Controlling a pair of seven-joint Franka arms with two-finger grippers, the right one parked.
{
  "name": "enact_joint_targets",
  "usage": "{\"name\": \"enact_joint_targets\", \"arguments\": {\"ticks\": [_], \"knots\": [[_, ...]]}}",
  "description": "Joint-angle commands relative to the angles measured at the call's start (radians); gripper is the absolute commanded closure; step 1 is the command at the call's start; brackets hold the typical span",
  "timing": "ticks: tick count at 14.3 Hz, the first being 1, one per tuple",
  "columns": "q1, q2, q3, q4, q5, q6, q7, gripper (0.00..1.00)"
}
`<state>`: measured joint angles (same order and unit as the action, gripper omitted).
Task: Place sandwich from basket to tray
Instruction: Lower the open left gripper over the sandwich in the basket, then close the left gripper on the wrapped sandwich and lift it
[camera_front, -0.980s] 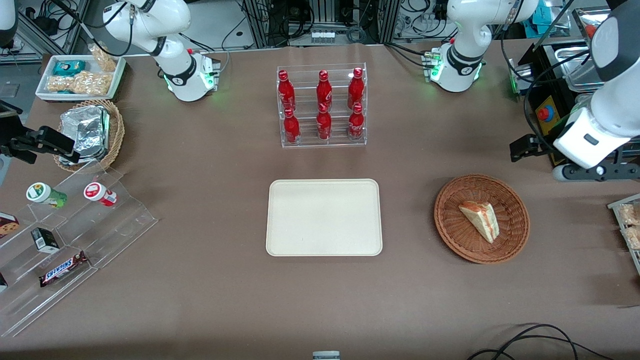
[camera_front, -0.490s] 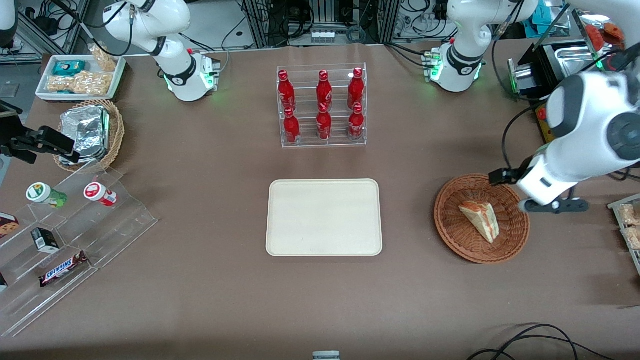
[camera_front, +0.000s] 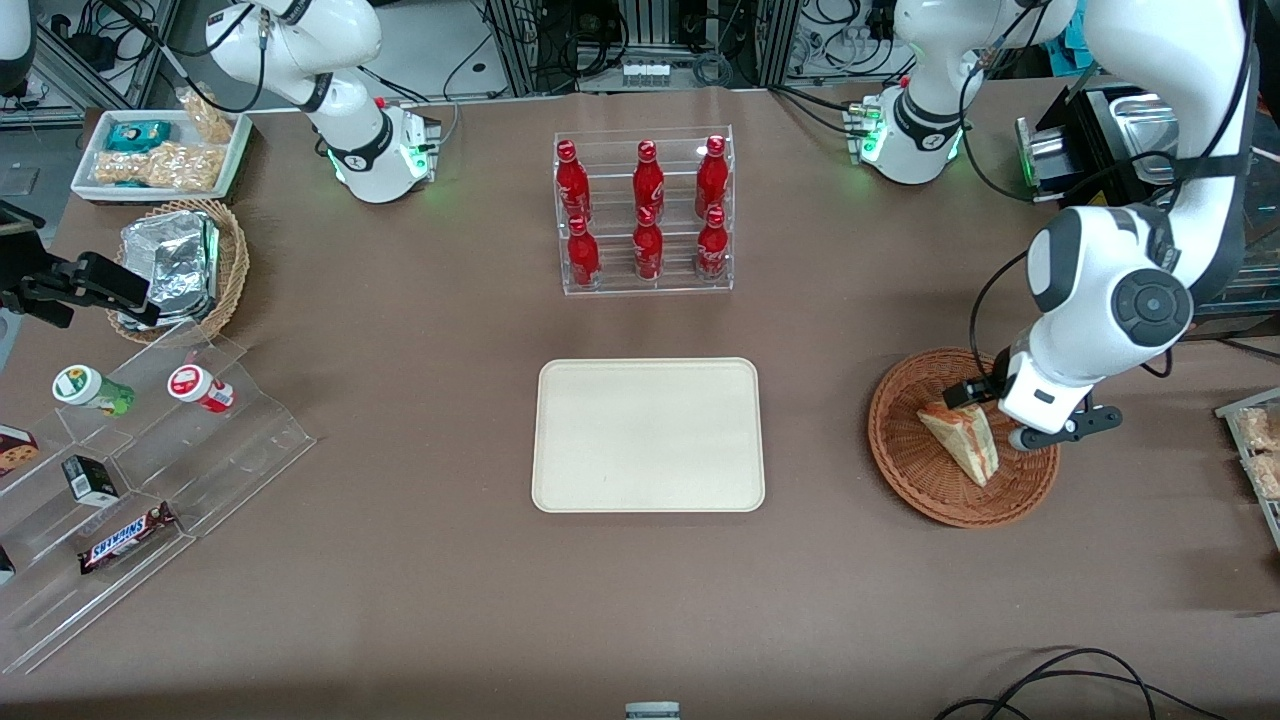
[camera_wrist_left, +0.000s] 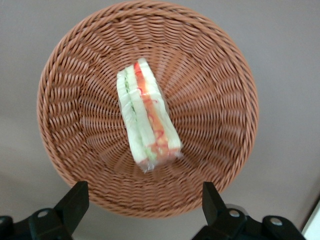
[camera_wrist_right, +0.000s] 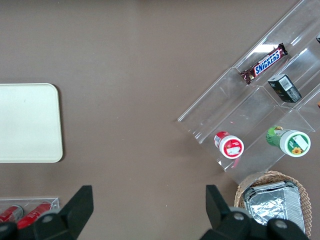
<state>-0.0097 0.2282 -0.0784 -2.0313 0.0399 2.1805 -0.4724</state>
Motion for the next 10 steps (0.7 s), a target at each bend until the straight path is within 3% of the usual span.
{"name": "enact_joint_targets", "arguments": {"ticks": [1, 3, 6, 8, 9, 10], "knots": [[0.004, 0.063, -0.003, 0.008, 0.003, 0.089, -0.293, 0.0], [0.004, 0.104, -0.003, 0.008, 0.005, 0.151, -0.423, 0.0], [0.004, 0.169, -0.003, 0.028, 0.003, 0.154, -0.449, 0.01], [0.004, 0.174, -0.001, 0.039, 0.009, 0.147, -0.449, 0.72], [0.004, 0.169, 0.002, 0.039, 0.012, 0.139, -0.442, 0.88], [0.004, 0.165, 0.002, 0.045, 0.015, 0.121, -0.44, 0.91]]}}
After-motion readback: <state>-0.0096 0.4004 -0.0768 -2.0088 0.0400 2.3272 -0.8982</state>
